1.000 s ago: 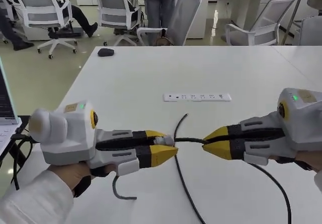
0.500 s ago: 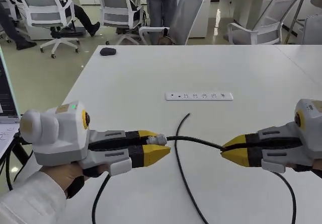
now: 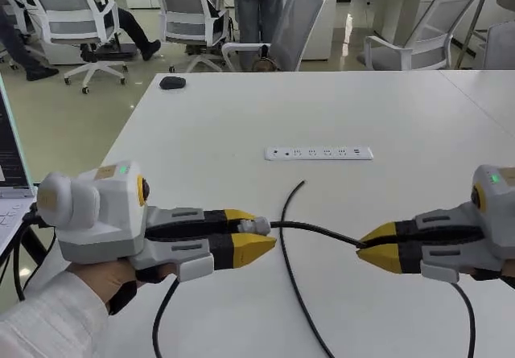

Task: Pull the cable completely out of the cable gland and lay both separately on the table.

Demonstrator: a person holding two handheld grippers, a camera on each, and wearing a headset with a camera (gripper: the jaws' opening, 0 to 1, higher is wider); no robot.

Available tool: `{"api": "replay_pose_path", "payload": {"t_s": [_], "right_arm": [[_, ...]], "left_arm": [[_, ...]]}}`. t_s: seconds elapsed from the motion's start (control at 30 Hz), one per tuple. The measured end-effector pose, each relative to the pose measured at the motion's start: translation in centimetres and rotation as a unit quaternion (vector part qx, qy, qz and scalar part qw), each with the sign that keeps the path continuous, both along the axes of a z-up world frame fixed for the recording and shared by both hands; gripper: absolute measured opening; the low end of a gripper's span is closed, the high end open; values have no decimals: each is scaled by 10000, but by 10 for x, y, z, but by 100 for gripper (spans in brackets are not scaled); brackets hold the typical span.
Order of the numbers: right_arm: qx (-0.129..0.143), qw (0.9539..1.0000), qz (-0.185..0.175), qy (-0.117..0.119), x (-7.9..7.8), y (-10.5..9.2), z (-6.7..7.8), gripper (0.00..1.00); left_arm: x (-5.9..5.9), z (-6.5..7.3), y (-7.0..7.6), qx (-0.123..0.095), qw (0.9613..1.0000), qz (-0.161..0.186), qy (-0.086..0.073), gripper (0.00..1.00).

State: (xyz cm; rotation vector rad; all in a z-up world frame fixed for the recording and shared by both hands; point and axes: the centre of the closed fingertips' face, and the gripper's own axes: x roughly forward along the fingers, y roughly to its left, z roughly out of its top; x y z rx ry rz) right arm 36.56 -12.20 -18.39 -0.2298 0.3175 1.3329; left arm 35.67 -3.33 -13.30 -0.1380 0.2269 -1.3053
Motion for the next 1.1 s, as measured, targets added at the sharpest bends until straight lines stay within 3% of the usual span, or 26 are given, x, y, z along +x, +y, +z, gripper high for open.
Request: {"api": "replay_pose_path", "payload": {"t_s": [0.27,0.37,0.6,0.73,0.9,1.1], "right_arm": [[-49,9999,-150,-11,6,0,-3,8],[-150,9996,-148,-184,9,4,1,13],[-42,9986,119,-514,7,28,26,19],[40,9967,468,-669,-2,47,40,19],[43,9943,734,-778,-9,61,45,19],[57,9935,861,-747,-10,67,41,16]], "left_arm": [[0,1,-3,-4,10000,-51,-30,17],[0,2,-4,-12,10000,-81,-41,17],[-2,0,-11,138,9996,-214,-104,17],[-3,-2,-13,180,9994,-284,-111,17],[-2,-2,-15,173,9993,-302,-96,17],[-4,-3,-18,203,9991,-346,-102,17]]}}
